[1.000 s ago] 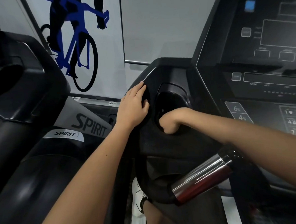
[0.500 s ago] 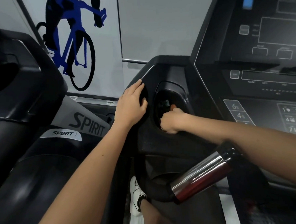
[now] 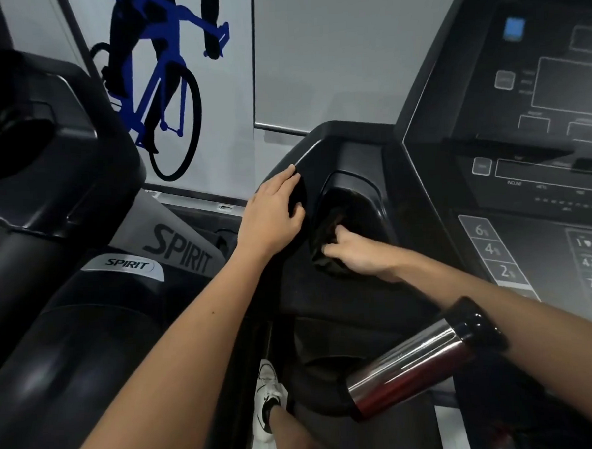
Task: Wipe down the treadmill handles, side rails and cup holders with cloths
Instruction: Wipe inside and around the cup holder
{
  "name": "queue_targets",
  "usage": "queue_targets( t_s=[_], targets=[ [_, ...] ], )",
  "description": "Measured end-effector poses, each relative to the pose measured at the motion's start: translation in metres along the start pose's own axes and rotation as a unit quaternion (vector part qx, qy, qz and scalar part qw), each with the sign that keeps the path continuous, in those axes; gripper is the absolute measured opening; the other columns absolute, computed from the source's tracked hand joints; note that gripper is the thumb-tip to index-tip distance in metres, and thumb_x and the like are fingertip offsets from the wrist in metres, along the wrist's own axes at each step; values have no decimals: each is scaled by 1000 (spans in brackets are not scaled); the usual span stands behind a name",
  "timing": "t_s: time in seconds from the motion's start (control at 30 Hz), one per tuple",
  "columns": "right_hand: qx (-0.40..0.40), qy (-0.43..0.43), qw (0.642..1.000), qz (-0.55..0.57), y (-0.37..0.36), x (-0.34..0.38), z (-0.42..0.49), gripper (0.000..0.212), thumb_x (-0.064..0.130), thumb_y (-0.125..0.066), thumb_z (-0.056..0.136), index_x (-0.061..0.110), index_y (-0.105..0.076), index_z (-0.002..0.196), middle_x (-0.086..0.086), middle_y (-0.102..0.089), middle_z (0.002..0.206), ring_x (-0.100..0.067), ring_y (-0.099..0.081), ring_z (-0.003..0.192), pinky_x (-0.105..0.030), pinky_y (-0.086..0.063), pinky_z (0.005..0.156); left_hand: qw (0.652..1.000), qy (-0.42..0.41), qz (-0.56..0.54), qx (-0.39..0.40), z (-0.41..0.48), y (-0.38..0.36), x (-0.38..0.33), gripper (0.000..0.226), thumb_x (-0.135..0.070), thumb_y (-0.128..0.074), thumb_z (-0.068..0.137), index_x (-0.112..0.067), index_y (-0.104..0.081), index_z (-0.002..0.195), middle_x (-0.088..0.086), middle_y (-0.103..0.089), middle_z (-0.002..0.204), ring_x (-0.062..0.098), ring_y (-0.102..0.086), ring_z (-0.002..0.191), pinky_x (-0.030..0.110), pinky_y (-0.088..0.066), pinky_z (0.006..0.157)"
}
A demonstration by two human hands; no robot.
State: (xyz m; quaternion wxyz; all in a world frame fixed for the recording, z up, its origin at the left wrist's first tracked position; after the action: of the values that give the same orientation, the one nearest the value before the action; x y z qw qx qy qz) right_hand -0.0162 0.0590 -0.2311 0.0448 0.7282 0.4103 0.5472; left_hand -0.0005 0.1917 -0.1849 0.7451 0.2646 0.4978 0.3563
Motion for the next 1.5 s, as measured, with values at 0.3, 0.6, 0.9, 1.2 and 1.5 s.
queue_targets(
  t_s=[0.3,0.6,0.9,1.2,1.5],
  targets=[
    [-121,123,981,90,11,27,-3,50,14,-57,90,14,-33,133,-1,-44,134,-11,-41,125,-24,-34,104,1000,-1,2,7,0,-1,1,54,-18,-51,90,-16,-37,142,-7,-31,151,16,-32,136,36,-31,110],
    [-17,19,1000,-17,0,22,-22,44,17,-51,86,12,-32,125,-1,-52,101,-15,-51,93,-31,-42,82,1000,0,-4,8,1,-2,2,53,-19,-51,91,-17,-36,142,-7,-30,152,14,-30,138,38,-30,112],
    [-83,9,996,12,3,23,-7,84,11,-46,91,9,19,145,-1,-42,124,-9,-45,103,-19,-37,83,1000,1,-8,-3,0,-1,1,52,-20,-50,90,-16,-38,141,-8,-31,151,15,-33,136,34,-30,111],
    [106,108,831,-535,20,36,-68,24,18,-42,91,12,-55,110,-5,-59,110,-21,-50,108,-30,-38,91,1000,0,-18,1,-1,-1,2,52,-20,-50,91,-16,-39,141,-7,-32,151,14,-32,136,35,-28,113],
    [94,-25,581,-808,42,4,-5,62,46,-14,96,16,-4,149,2,7,158,-16,15,144,-37,11,116,1000,3,-26,1,0,-1,4,51,-21,-49,91,-18,-39,141,-9,-32,151,13,-32,136,37,-31,111]
  ],
)
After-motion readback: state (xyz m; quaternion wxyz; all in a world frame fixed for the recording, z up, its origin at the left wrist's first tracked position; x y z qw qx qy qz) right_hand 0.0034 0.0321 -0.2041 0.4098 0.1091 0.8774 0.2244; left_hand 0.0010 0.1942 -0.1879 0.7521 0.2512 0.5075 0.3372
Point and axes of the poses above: each hand's wrist, its own z-axis towards the middle knuckle, its own y-axis out of the back of the hand, x = y × z, the point moved 7 cm from there along z, towards the middle knuckle
